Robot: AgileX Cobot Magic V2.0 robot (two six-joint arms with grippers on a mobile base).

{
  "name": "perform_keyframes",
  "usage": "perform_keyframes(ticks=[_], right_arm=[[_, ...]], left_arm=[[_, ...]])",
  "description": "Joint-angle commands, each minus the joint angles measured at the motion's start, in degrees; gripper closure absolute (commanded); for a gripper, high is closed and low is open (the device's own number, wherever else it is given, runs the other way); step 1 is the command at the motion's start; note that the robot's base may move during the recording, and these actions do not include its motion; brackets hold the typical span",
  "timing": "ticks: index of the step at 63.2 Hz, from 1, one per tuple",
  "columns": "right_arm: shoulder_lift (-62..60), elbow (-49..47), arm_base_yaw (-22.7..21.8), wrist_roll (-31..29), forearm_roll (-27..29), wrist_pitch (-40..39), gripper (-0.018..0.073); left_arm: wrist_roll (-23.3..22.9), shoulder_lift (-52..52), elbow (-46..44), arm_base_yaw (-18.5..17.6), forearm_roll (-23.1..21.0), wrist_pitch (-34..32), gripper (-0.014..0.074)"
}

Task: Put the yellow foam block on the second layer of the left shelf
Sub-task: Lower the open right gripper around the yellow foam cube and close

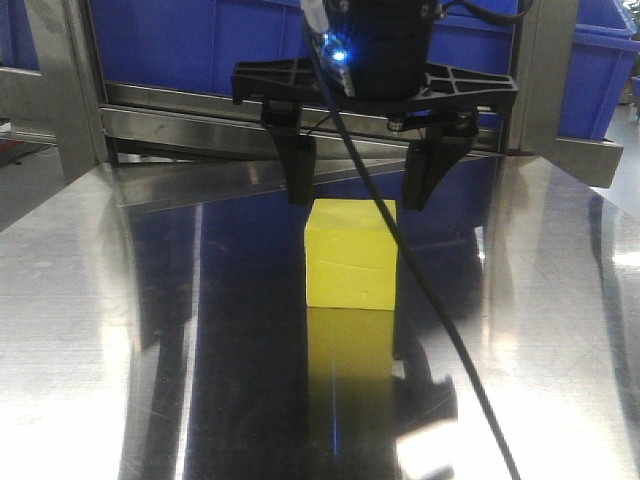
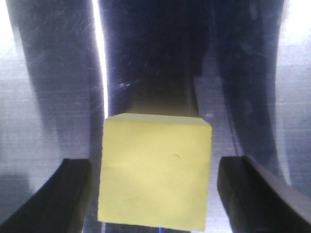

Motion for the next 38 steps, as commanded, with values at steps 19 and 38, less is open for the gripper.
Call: perform_keyframes(ticks=[19,38], right_arm=[[0.21,-1.92,0.28,0.51,-2.94,-1.71,-0.0041],[2.16,-1.92,0.28,0.51,-2.99,-1.93,-0.0020]], left_arm=[[-0.22,0.21,1.48,-0.31,-0.42,-5.01,0.0460],[-0.22,0.21,1.48,-0.31,-0.42,-5.01,0.0460]])
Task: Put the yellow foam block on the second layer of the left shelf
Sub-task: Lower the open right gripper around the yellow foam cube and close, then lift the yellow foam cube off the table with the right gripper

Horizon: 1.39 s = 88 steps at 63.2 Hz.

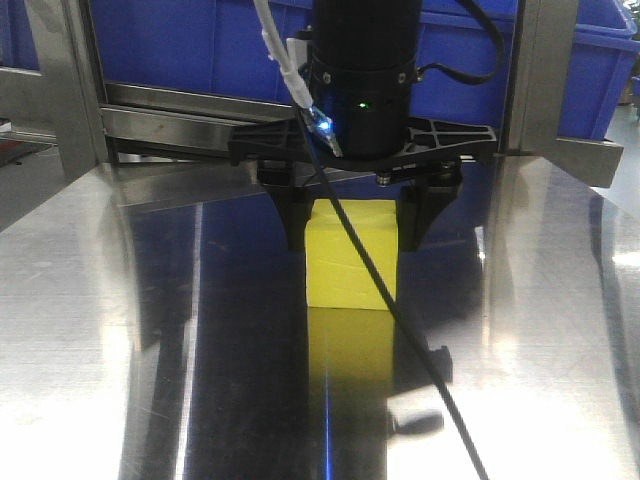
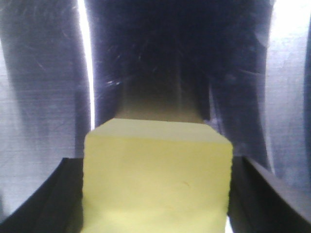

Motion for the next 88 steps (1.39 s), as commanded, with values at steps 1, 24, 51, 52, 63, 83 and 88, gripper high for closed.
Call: perform_keyframes(ticks=[1,24,51,52,63,83,88], right_arm=[[-2.61,-1.92,0.21,0.03,-2.01,-1.11,-0.0011],[-3.62,-1.92,-1.71,-5.65,-1.51,-1.98,0.0255],[-19.22,9.81,-16.01,-31.70,5.20,-13.24,0.0255],[-20.02,10.67,-16.66,-32.09,5.20,-13.92,0.0255],[-30.33,22.52,-24.81,-36.75,5.20,-20.83,0.0255],[-51.20,42.09,-35.36,-42.47,5.15,-26.69,0.0255],[-56.67,46.25,-35.88,-44.40,5.15,-27.84,0.0255]], left_arm=[[-0.22,0.21,1.48,-0.31,-0.42,-5.01,0.0460],[-0.22,0.21,1.48,-0.31,-0.42,-5.01,0.0460],[-0.22,0.21,1.48,-0.31,-0.42,-5.01,0.0460],[-0.22,0.21,1.48,-0.31,-0.42,-5.01,0.0460],[-0.22,0.21,1.48,-0.31,-0.42,-5.01,0.0460],[-0.22,0.21,1.48,-0.31,-0.42,-5.01,0.0460],[-0.22,0.21,1.48,-0.31,-0.42,-5.01,0.0460]])
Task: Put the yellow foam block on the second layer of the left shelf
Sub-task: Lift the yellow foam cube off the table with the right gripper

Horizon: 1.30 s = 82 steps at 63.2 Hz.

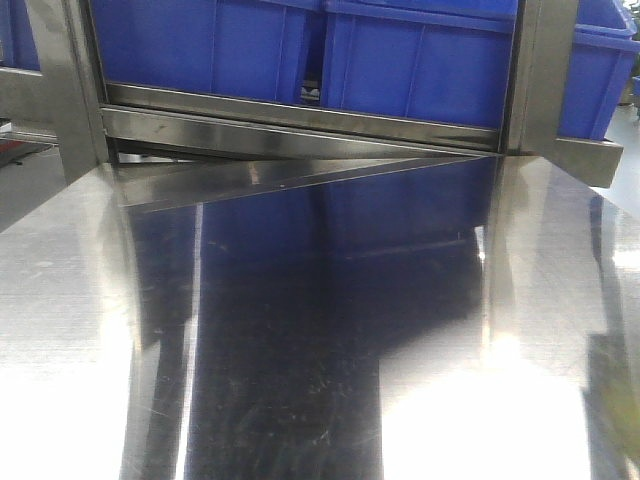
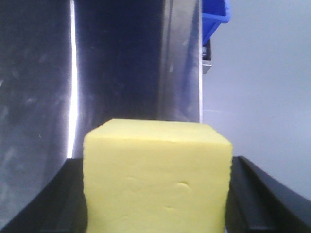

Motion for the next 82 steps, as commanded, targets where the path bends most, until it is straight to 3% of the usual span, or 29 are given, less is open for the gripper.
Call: perform_keyframes(ticks=[1,17,49,82], right_arm=[[-7.62,2.69,-1.05,-3.08,-0.48,-5.46,0.0255],[-26.52,10.11,-1.05,-5.04,-0.54,-6.80,0.0255],[-55.84,10.37,-1.05,-5.04,-2.46,-7.08,0.0255],[-58.86,10.37,-0.77,-5.04,-2.46,-4.75,0.0255]], left_arm=[[-0.22,0.21,1.48,-0.31,-0.42,-5.01,0.0460],[-0.22,0.21,1.48,-0.31,-0.42,-5.01,0.0460],[-0.22,0.21,1.48,-0.31,-0.42,-5.01,0.0460],[-0.22,0.21,1.48,-0.31,-0.42,-5.01,0.0460]])
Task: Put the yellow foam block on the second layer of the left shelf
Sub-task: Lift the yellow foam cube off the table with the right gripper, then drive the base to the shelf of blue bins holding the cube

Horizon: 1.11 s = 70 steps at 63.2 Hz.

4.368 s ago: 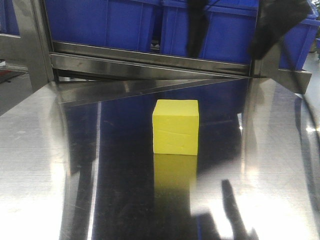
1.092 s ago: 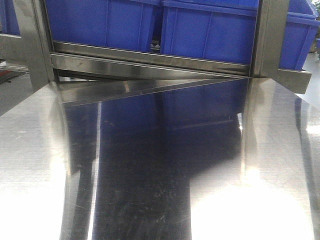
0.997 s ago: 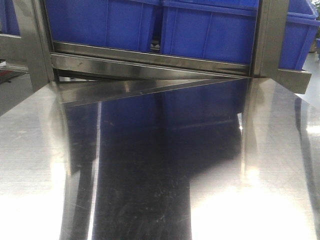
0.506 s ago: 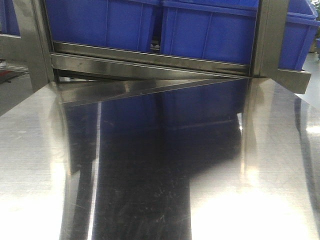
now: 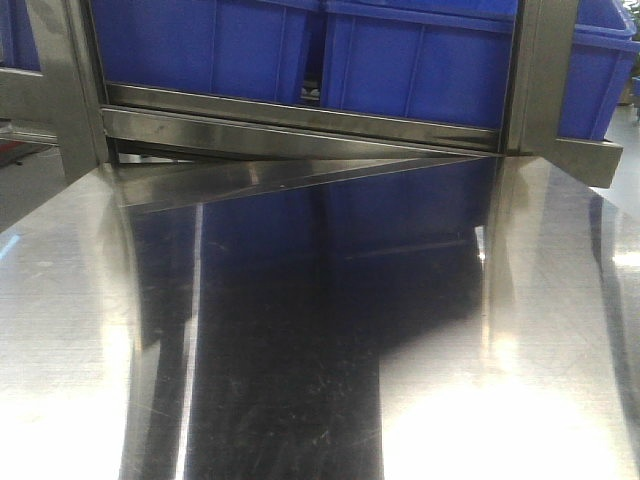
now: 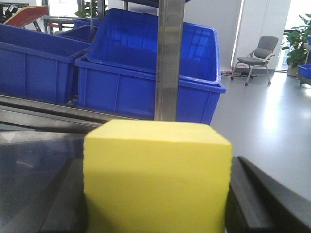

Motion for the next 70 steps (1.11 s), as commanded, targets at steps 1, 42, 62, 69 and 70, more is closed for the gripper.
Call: perform_keyframes(ticks=[1,42,62,69,70], right_arm=[[0.30,-1.59,-0.08,-0.66,-0.83,-4.69,0.0255],[0.30,-1.59,-0.08,-0.66,-0.83,-4.69,0.0255],[0.35,-1.59,-0.08,-0.66,-0.83,-4.72,0.0255],[0.35,-1.59,-0.08,-0.66,-0.83,-4.72,0.0255],[0.35,-1.59,-0.08,-0.66,-0.83,-4.72,0.0255]], left_arm=[[-0.22,0.21,1.48,-0.31,-0.42,-5.01,0.0460],[-0.22,0.21,1.48,-0.31,-0.42,-5.01,0.0460],[-0.22,0.21,1.48,-0.31,-0.42,-5.01,0.0460],[-0.22,0.21,1.48,-0.31,-0.42,-5.01,0.0460],[-0.22,0.21,1.48,-0.31,-0.42,-5.01,0.0460]])
